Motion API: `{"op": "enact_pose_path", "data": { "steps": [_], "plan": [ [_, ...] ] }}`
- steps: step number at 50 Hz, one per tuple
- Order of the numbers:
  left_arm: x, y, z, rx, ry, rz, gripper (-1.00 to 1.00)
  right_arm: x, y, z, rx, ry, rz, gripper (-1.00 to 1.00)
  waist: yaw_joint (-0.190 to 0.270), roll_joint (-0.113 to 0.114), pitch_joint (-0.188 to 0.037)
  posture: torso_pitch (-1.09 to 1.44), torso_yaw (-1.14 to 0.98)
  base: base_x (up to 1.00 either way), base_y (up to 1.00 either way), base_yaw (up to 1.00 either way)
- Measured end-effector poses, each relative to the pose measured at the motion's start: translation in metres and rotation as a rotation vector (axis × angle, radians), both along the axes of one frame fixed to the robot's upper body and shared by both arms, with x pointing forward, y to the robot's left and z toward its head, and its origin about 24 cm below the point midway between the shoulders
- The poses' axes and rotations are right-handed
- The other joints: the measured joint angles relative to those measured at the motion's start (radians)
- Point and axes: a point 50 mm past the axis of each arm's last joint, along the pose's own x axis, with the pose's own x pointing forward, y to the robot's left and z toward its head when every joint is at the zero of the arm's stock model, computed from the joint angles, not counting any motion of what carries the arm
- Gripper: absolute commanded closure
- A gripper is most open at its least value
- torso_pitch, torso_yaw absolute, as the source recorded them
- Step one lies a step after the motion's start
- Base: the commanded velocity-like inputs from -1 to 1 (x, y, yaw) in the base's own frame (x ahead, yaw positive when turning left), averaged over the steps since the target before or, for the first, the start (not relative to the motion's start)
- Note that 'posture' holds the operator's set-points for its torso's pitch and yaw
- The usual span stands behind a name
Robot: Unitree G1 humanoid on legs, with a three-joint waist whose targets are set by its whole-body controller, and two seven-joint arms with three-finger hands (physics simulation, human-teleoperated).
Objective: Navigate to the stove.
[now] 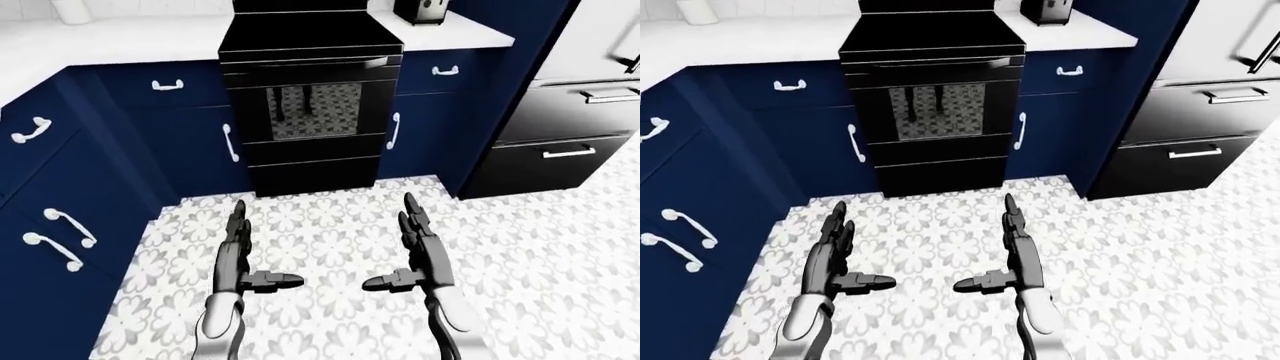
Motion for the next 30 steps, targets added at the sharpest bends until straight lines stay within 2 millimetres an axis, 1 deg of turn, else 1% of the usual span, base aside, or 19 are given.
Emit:
{"op": "enact_pose_path", "data": {
  "steps": [2, 3, 4, 5, 6, 8, 9, 11, 13, 14, 16, 18, 20, 22, 25, 30],
  "plan": [
    [0.000, 0.000, 0.001, 0.000, -0.005, -0.002, -1.00, 0.001, 0.001, 0.002, 0.001, -0.013, 0.002, -1.00, 0.000, -0.031, 0.000, 0.00, 0.00, 0.08, 0.00, 0.00],
    [0.000, 0.000, 0.001, 0.000, -0.007, -0.003, -1.00, 0.001, 0.001, 0.002, 0.001, -0.016, 0.003, -1.00, -0.001, -0.052, -0.003, 0.00, 0.00, 0.08, 0.00, 0.00],
    [0.001, -0.002, 0.002, -0.005, -0.010, -0.006, -1.00, 0.002, 0.000, 0.002, -0.003, -0.018, 0.002, -1.00, -0.006, -0.057, -0.007, 0.00, 0.00, 0.08, 0.00, 0.00],
    [0.001, -0.005, 0.001, -0.011, -0.005, -0.015, -1.00, 0.002, -0.002, 0.001, -0.008, -0.014, -0.006, -1.00, -0.015, -0.044, -0.002, 0.00, 0.00, 0.07, 0.00, 0.00],
    [0.000, -0.008, -0.002, -0.014, 0.006, -0.025, -1.00, 0.001, -0.004, -0.001, -0.009, -0.003, -0.015, -1.00, -0.020, -0.041, 0.002, 0.00, 0.00, 0.07, 0.00, 0.00],
    [-0.001, -0.010, -0.005, -0.015, 0.023, -0.037, -1.00, -0.002, -0.006, -0.006, -0.009, 0.023, -0.028, -1.00, -0.025, -0.040, 0.001, 0.00, 0.00, 0.07, 0.00, 0.00],
    [-0.001, -0.009, -0.005, -0.015, 0.026, -0.036, -1.00, -0.003, -0.006, -0.007, -0.009, 0.027, -0.028, -1.00, -0.025, -0.034, 0.001, 0.00, 0.00, 0.08, 0.00, 0.00],
    [0.000, -0.007, -0.003, -0.012, 0.018, -0.029, -1.00, -0.003, -0.004, -0.003, -0.008, 0.018, -0.023, -1.00, -0.022, -0.013, 0.004, 0.00, 0.00, 0.05, 0.00, 0.00],
    [0.001, -0.005, 0.001, -0.008, -0.006, -0.019, -1.00, -0.001, -0.002, 0.002, -0.006, -0.009, -0.012, -1.00, -0.030, 0.004, 0.013, 0.00, 0.00, 0.04, 0.00, 0.00],
    [0.001, -0.004, 0.003, -0.007, -0.016, -0.016, -1.00, -0.001, -0.001, 0.004, -0.006, -0.019, -0.008, -1.00, -0.035, 0.015, 0.014, 0.00, 0.00, 0.03, 0.00, 0.00],
    [0.002, -0.005, 0.005, -0.006, -0.026, -0.018, -1.00, 0.000, -0.001, 0.006, -0.005, -0.031, -0.007, -1.00, -0.042, 0.047, 0.002, 0.00, 0.00, 0.02, 0.00, 0.00],
    [0.001, -0.002, 0.002, -0.002, -0.012, -0.012, -1.00, -0.001, 0.002, 0.001, 0.003, -0.010, 0.000, -1.00, -0.038, 0.024, 0.002, 0.00, 0.00, 0.00, 0.00, 0.00],
    [-0.001, 0.000, -0.002, -0.002, 0.009, -0.003, -1.00, -0.002, 0.003, -0.003, 0.003, 0.012, 0.008, -1.00, -0.032, 0.009, -0.006, 0.00, 0.00, 0.00, 0.00, 0.00],
    [-0.001, 0.000, -0.005, -0.003, 0.022, 0.001, -1.00, -0.002, 0.002, -0.002, 0.002, 0.015, 0.008, -1.00, -0.026, 0.000, -0.009, 0.00, 0.00, 0.00, 0.00, 0.00],
    [-0.001, -0.001, -0.005, -0.004, 0.026, -0.002, -1.00, -0.002, 0.001, 0.000, -0.001, 0.003, 0.003, -1.00, -0.021, -0.003, -0.014, 0.00, 0.00, 0.00, 0.00, 0.00],
    [0.001, -0.003, 0.000, -0.004, 0.001, -0.011, -1.00, 0.000, -0.001, 0.002, -0.001, -0.009, -0.003, -1.00, -0.018, -0.004, -0.021, 0.00, 0.00, 0.00, 0.00, 0.00]
  ]
}}
